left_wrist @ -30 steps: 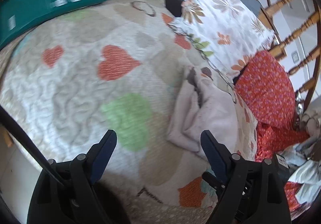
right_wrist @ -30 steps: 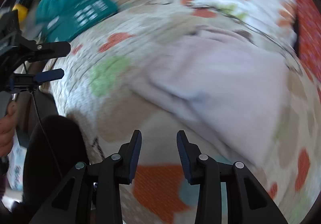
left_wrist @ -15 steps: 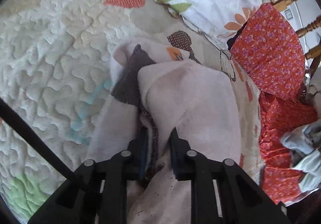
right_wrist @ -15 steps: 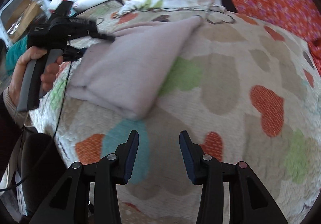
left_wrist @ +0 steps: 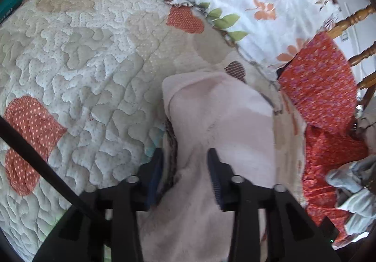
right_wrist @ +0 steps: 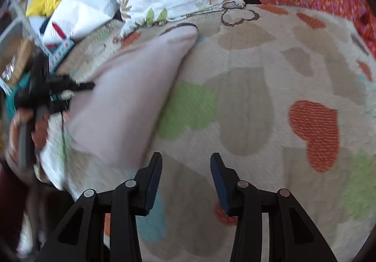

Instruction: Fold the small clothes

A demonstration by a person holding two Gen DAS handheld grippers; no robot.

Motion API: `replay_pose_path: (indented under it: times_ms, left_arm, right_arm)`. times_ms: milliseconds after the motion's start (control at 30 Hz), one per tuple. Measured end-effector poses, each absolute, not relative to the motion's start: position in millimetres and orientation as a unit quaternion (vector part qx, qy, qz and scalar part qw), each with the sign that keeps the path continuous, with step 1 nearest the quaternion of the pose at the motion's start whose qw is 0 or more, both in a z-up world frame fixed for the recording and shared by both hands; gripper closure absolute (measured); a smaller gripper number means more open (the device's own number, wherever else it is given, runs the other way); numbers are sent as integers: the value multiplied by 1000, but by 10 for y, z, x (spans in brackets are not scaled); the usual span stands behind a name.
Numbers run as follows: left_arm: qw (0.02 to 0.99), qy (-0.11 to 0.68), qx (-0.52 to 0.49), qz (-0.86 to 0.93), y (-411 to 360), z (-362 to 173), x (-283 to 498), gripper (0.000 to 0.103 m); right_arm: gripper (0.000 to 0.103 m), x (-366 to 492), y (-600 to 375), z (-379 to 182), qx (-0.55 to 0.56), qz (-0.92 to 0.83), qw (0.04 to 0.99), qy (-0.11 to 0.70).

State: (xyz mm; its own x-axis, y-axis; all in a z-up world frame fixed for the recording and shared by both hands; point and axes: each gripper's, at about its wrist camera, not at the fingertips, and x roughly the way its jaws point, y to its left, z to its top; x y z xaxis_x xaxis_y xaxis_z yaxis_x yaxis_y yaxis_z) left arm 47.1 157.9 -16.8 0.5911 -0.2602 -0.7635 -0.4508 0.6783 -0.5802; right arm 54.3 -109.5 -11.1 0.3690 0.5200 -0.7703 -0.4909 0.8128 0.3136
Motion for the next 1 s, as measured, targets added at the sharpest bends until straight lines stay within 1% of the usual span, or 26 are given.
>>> replay_pose_path:
  times_ms: [33, 67, 167, 233, 300, 333, 367, 400, 433, 467, 500, 567, 600, 633, 667, 700, 767, 800, 833, 867, 900, 967, 1000]
  left_arm:
    - [799, 435, -412, 57, 1618, -138, 376, 49]
    - [798, 428, -420, 58, 1634, -111, 342, 48]
    - [798, 421, -427, 56, 1669, -90, 150, 45]
    - [802, 426, -415, 55, 1619, -94, 132, 41]
    - [804, 437, -400, 57, 1553, -143, 161, 40]
    - [801, 446, -395, 54, 1503, -188, 169, 41]
    - [796, 458, -392, 47, 1447, -238, 188, 44]
    - [793, 468, -389, 38, 1391, -272, 207, 70]
    - [789, 483, -378, 32, 1319, -295, 237, 85]
    - [790, 484, -374, 35, 1284, -279, 235, 85]
    - [792, 480, -376, 36, 1253, -229, 213, 86]
    - [796, 460, -393, 10, 1200, -85, 158, 87]
    - [799, 447, -403, -8, 1161, -4, 126, 87]
    - [801, 439, -407, -22, 1105, 51, 113, 87]
    - [802, 437, -407, -29, 1064, 67, 115, 87]
    - [801, 442, -402, -30, 991, 39, 130, 87]
    - [792, 466, -395, -3, 933, -141, 172, 86]
    - [785, 478, -393, 18, 948, -258, 175, 84]
    - [780, 485, -393, 35, 983, -376, 143, 71]
    - [780, 479, -402, 37, 1018, -443, 107, 68]
    - [780, 461, -422, 25, 1055, -474, 43, 68]
    - [782, 447, -435, 13, 1075, -462, -80, 59]
    - [788, 444, -426, 19, 1063, -440, -150, 51]
  right_arm:
    - [43, 572, -1080, -96, 27, 308, 826, 471]
    - [41, 614, -1067, -72, 39, 310, 825, 471]
    - [41, 711, -997, -4, 71, 323, 818, 470]
    - [40, 761, -905, 33, 91, 333, 813, 468]
    - [35, 807, -776, 35, 103, 344, 807, 468]
    - [35, 843, -677, 11, 108, 351, 802, 471]
    - [35, 891, -553, -43, 113, 353, 795, 480]
    - [36, 946, -437, -107, 118, 355, 787, 491]
    - [44, 991, -344, -167, 121, 359, 777, 503]
    - [65, 1031, -245, -228, 111, 353, 773, 516]
    - [69, 1039, -191, -240, 97, 343, 778, 518]
    - [76, 1023, -252, -139, 102, 348, 784, 504]
    - [85, 1008, -342, -71, 110, 348, 790, 493]
    - [90, 1005, -438, -21, 116, 346, 795, 485]
    - [93, 1013, -543, 12, 122, 340, 799, 481]
    - [94, 1025, -641, 11, 128, 333, 802, 479]
    - [93, 1057, -738, -58, 121, 319, 803, 489]
    - [93, 1066, -773, -117, 115, 311, 800, 499]
    - [92, 1064, -798, -174, 108, 303, 798, 510]
    - [92, 1047, -841, -226, 98, 292, 799, 517]
    - [92, 1024, -879, -254, 91, 285, 801, 519]
    - [90, 947, -1028, -298, 87, 276, 802, 522]
    - [87, 906, -1111, -319, 88, 274, 802, 524]
